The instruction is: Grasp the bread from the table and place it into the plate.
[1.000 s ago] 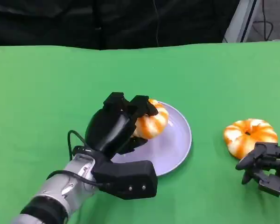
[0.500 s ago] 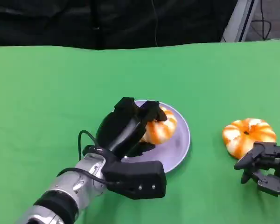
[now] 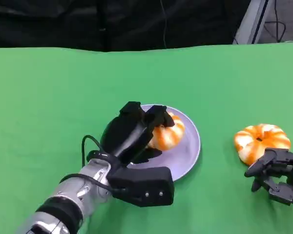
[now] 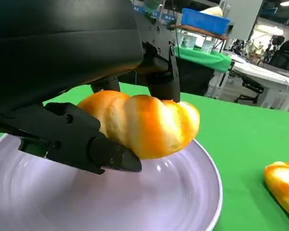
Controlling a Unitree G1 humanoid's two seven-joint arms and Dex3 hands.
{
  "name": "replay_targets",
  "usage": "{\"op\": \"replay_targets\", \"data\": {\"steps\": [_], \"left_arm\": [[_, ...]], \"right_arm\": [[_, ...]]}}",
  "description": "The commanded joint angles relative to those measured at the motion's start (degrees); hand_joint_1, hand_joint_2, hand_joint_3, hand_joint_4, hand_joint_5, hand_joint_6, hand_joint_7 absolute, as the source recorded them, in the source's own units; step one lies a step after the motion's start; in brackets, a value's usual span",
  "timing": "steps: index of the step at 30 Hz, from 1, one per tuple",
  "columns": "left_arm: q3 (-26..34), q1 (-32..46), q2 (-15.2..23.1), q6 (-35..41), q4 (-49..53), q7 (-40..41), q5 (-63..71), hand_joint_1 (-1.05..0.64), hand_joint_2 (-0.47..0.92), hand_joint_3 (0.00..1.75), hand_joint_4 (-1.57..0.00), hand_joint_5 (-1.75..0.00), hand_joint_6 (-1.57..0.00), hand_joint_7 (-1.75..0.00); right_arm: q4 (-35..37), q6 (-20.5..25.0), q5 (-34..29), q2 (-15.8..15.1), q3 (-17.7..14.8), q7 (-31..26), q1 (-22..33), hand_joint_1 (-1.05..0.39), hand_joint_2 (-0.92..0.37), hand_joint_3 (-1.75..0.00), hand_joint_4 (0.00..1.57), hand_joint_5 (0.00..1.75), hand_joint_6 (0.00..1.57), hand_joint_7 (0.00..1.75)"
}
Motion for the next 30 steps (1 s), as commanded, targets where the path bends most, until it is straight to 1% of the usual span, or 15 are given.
{"op": "replay_targets", "data": {"steps": [1, 12, 14, 20, 21, 23, 26, 28, 29, 30], "left_arm": [[0.0, -1.1, 0.3, -0.6, 0.7, -0.5, -0.5, -0.1, 0.92, 0.19, -0.19, -1.72, -0.35, -1.35], [-0.2, -1.7, 0.1, -1.0, 2.1, -0.9, -0.3, -0.1, 0.92, 0.24, -0.17, -1.74, -0.32, -1.4], [-0.3, -1.7, 0.1, -1.1, 2.2, -0.9, -0.4, -0.1, 0.92, 0.21, -0.17, -1.73, -0.33, -1.38], [-0.3, -1.6, 0.1, -1.3, 2.0, -1.0, -0.4, -0.11, 0.92, 0.18, -0.17, -1.69, -0.36, -1.3], [-0.4, -1.6, 0.1, -1.2, 1.9, -1.0, -0.4, -0.11, 0.92, 0.18, -0.18, -1.67, -0.37, -1.28], [-0.5, -1.5, 0.1, -1.1, 1.9, -0.6, -0.2, -0.12, 0.92, 0.14, -0.21, -1.6, -0.45, -1.1], [-0.9, -1.4, 0.3, -1.0, 1.9, -0.1, 0.2, -0.14, 0.92, 0.11, -0.23, -1.56, -0.5, -0.99], [-1.1, -1.3, 0.4, -0.7, 1.8, -0.2, 0.3, -0.15, 0.92, 0.1, -0.24, -1.54, -0.51, -0.97], [-1.1, -1.3, 0.4, -0.5, 1.8, -0.2, 0.3, -0.16, 0.92, 0.08, -0.26, -1.45, -0.55, -0.86], [-1.2, -1.2, 0.4, -0.3, 1.8, -0.3, 0.3, -0.16, 0.92, 0.07, -0.27, -1.42, -0.57, -0.81]], "right_arm": [[-0.3, -0.3, 0.1, -0.7, -0.1, -0.4, 0.2, 0.05, -0.8, -0.65, 0.86, 1.38, 0.95, 0.92], [-0.4, -0.3, -0.9, -0.9, 0.4, -1.9, 0.2, 0.03, -0.8, -0.66, 0.86, 1.38, 0.95, 0.94], [-0.4, -0.1, -0.7, -0.8, 0.3, -1.6, 0.2, 0.04, -0.8, -0.66, 0.86, 1.38, 0.95, 0.94], [-0.3, -0.1, -0.3, -0.7, 0.2, -1.3, 0.2, 0.05, -0.8, -0.66, 0.86, 1.38, 0.95, 0.94], [-0.3, -0.3, -0.4, -0.7, 0.3, -1.4, 0.1, 0.05, -0.81, -0.66, 0.86, 1.38, 0.95, 0.94], [-0.2, -0.5, -0.8, -0.8, 0.4, -1.9, 0.1, 0.05, -0.8, -0.66, 0.86, 1.38, 0.95, 0.94], [-0.4, -0.3, -0.8, -0.8, 0.4, -1.9, 0.2, 0.05, -0.8, -0.66, 0.86, 1.37, 0.95, 0.93], [-0.5, -0.1, -0.7, -0.8, 0.4, -1.9, 0.2, 0.05, -0.8, -0.66, 0.86, 1.37, 0.95, 0.93], [-0.5, 0.2, -0.7, -0.8, 0.4, -1.8, 0.2, 0.04, -0.8, -0.66, 0.86, 1.37, 0.95, 0.93], [-0.6, 0.3, -0.6, -0.8, 0.4, -1.7, 0.2, 0.04, -0.8, -0.66, 0.86, 1.37, 0.95, 0.93]]}}
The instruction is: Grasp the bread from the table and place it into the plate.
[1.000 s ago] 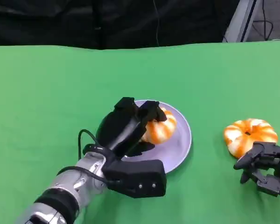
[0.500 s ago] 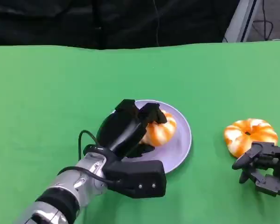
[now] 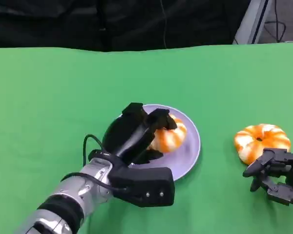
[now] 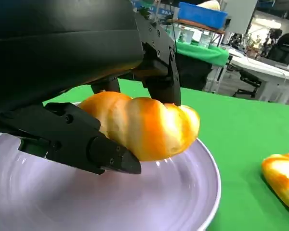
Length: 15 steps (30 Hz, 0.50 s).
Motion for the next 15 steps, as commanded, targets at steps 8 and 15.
{"op": "replay_targets", "data": {"steps": [8, 15], "left_arm": [[-1.1, 0.1, 0.9, 2.2, -0.4, 0.2, 0.8, -0.21, 0.92, 0.07, -0.41, -1.02, -0.81, -0.13], [-1.7, 0.1, 1.1, 3.5, -0.9, 0.1, 1.2, -0.25, 0.92, 0.09, -0.46, -0.86, -0.82, -0.03]], "right_arm": [[-0.4, -0.1, 0.5, -0.8, -0.3, 0.1, 0.2, 0.05, -0.8, -0.65, 0.86, 1.37, 0.95, 0.92], [-0.3, -0.1, 0.7, -0.8, -0.4, 0.4, 0.1, 0.04, -0.81, -0.65, 0.86, 1.38, 0.95, 0.92]]}}
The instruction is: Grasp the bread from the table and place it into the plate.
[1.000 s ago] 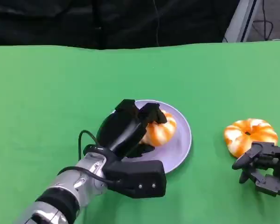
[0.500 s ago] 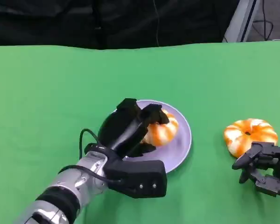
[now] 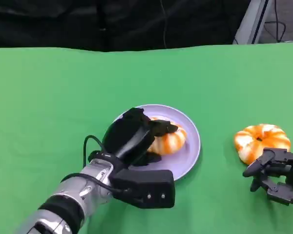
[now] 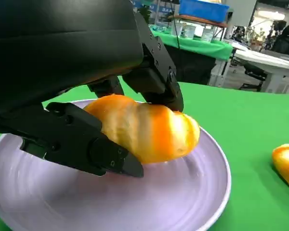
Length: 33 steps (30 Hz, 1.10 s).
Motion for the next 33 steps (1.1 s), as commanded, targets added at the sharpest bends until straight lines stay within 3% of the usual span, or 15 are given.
{"op": "replay_targets", "data": {"steps": [1, 4, 6, 10, 12, 20, 33], "left_arm": [[-0.3, 0.1, 1.0, 0.9, -0.7, 0.1, 0.4, -0.27, 0.92, 0.1, -0.5, -0.77, -0.82, -0.02], [-0.8, 0.4, 1.6, 1.9, -1.5, -0.5, 1.0, -0.36, 0.92, 0.09, -0.63, -0.37, -0.79, 0.0], [-0.9, 0.6, 1.9, 2.4, -2.3, -1.2, 1.2, -0.42, 0.92, 0.1, -0.68, -0.24, -0.77, 0.0], [-0.9, 1.1, 2.5, 3.1, -3.7, -2.4, 1.2, -0.45, 0.92, 0.1, -0.69, -0.19, -0.76, 0.0], [-0.8, 1.6, 3.2, 3.6, -5.1, -3.9, 1.0, -0.64, 0.92, 0.14, -0.67, -0.13, -0.71, 0.0], [0.8, 4.6, 5.7, 5.1, -12.8, -8.8, 0.0, -0.86, 0.92, 0.28, -0.63, -0.02, -0.6, 0.0], [2.6, 8.9, 8.4, 5.6, -21.1, -10.9, -0.6, -0.94, 0.92, 0.36, -0.59, 0.0, -0.52, 0.0]], "right_arm": [[-0.2, -0.2, 0.7, -0.8, -0.4, 0.2, 0.1, 0.04, -0.81, -0.64, 0.86, 1.38, 0.95, 0.92], [-0.3, -0.2, 0.9, -0.7, -0.5, 0.5, 0.2, 0.04, -0.82, -0.63, 0.86, 1.38, 0.96, 0.92], [-0.3, 0.1, 1.4, -0.7, -0.6, 1.1, 0.2, 0.04, -0.82, -0.63, 0.86, 1.38, 0.95, 0.92], [-0.3, 0.2, 1.4, -0.7, -0.6, 1.2, 0.2, 0.04, -0.82, -0.63, 0.85, 1.38, 0.95, 0.92], [-0.2, 0.0, 1.1, -0.8, -0.5, 0.8, 0.2, 0.04, -0.81, -0.62, 0.85, 1.38, 0.95, 0.92], [-0.2, 0.4, 1.1, -1.1, -0.4, 0.9, 0.1, 0.03, -0.82, -0.62, 0.85, 1.4, 0.94, 0.92], [0.0, 0.3, 1.5, -0.9, -0.6, 1.6, 0.2, 0.05, -0.81, -0.64, 0.85, 1.4, 0.95, 0.91]]}}
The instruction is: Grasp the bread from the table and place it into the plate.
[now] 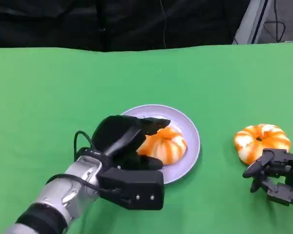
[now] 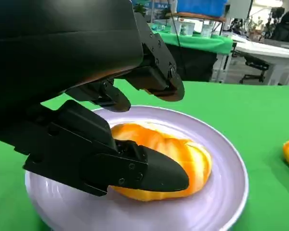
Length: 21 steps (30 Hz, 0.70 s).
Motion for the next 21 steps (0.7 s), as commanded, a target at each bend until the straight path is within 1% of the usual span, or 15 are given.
{"op": "replay_targets", "data": {"steps": [1, 7, 14, 21], "left_arm": [[1.1, 2.0, 1.7, -0.1, -2.8, -0.5, -0.7, -0.94, 0.92, 0.36, -0.59, 0.0, -0.51, 0.0], [3.7, 5.5, 3.3, -1.7, -7.0, 1.6, -1.8, -0.92, 0.92, 0.38, -0.61, -0.01, -0.52, 0.0], [8.9, 9.9, 4.2, -8.1, -5.9, 4.8, -6.8, -0.83, 0.92, 0.34, -0.67, -0.02, -0.56, -0.01], [11.1, 11.4, 4.3, -12.0, -4.7, 7.0, -7.9, -0.78, 0.92, 0.33, -0.72, -0.03, -0.58, -0.02]], "right_arm": [[0.0, 0.1, 0.7, -0.9, -0.6, 0.1, 0.2, 0.04, -0.81, -0.64, 0.85, 1.4, 0.95, 0.91], [0.0, -0.6, 0.2, -1.0, -0.4, -0.4, 0.2, 0.04, -0.81, -0.64, 0.85, 1.38, 0.96, 0.91], [0.0, -0.2, 0.3, -1.0, -0.4, -0.4, 0.3, 0.06, -0.81, -0.64, 0.86, 1.37, 0.96, 0.91], [0.2, -0.8, 0.5, -0.9, -0.4, 0.1, 0.2, 0.06, -0.82, -0.64, 0.86, 1.38, 0.96, 0.92]]}}
